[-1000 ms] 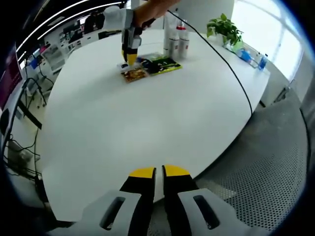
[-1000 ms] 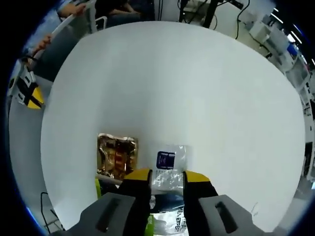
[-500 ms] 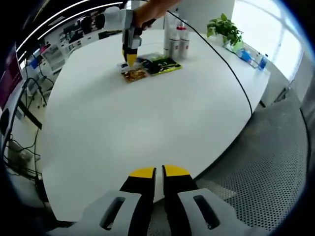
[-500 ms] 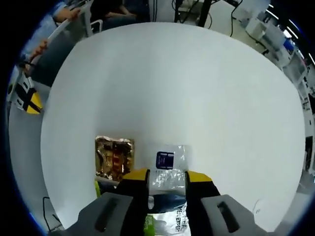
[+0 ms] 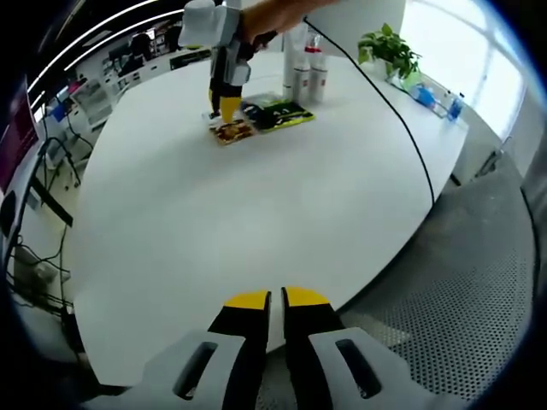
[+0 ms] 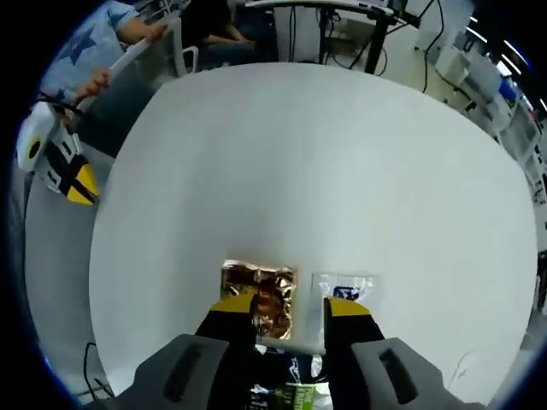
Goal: Arrange the skincare products in the storage area until every visible bottle or jar stands upright without overlapping.
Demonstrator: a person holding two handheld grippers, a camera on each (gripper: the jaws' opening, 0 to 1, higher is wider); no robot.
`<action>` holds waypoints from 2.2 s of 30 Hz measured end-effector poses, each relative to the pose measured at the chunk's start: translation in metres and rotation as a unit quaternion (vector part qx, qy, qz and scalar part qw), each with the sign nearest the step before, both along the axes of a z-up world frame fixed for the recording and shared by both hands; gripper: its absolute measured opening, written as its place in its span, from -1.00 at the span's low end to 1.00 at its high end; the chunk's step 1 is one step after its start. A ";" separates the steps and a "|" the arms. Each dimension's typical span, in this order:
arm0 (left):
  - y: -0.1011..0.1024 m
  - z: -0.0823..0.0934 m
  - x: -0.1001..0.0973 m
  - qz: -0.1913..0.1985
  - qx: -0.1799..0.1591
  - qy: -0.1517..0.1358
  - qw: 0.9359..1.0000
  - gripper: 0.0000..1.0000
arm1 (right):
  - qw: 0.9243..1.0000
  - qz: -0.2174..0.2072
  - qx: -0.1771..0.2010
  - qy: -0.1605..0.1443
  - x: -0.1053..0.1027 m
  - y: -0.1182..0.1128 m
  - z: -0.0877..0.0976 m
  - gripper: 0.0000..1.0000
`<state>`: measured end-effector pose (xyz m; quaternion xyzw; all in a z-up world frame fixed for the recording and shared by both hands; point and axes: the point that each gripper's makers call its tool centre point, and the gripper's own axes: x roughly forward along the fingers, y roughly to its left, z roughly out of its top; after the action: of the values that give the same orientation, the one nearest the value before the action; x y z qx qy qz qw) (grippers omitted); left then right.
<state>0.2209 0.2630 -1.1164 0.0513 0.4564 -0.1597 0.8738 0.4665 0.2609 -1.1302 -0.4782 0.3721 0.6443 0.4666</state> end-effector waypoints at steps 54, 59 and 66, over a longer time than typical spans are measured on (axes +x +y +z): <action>-0.014 0.133 0.033 0.071 -0.211 -0.258 0.940 0.15 | 0.763 -0.398 0.509 -0.010 -0.191 -0.164 0.176 0.79; -0.029 0.136 0.025 0.061 -0.227 -0.252 0.939 0.34 | 0.755 -0.400 0.519 -0.012 -0.199 -0.164 0.173 0.99; -0.051 0.143 0.020 0.036 -0.231 -0.278 0.932 0.85 | 0.732 -0.418 0.538 -0.020 -0.202 -0.174 0.177 0.99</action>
<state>0.2411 0.2122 -0.9735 -0.1260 0.1473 -0.2087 0.9586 0.2648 0.0871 -0.9536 0.0440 0.1168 0.4669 0.8755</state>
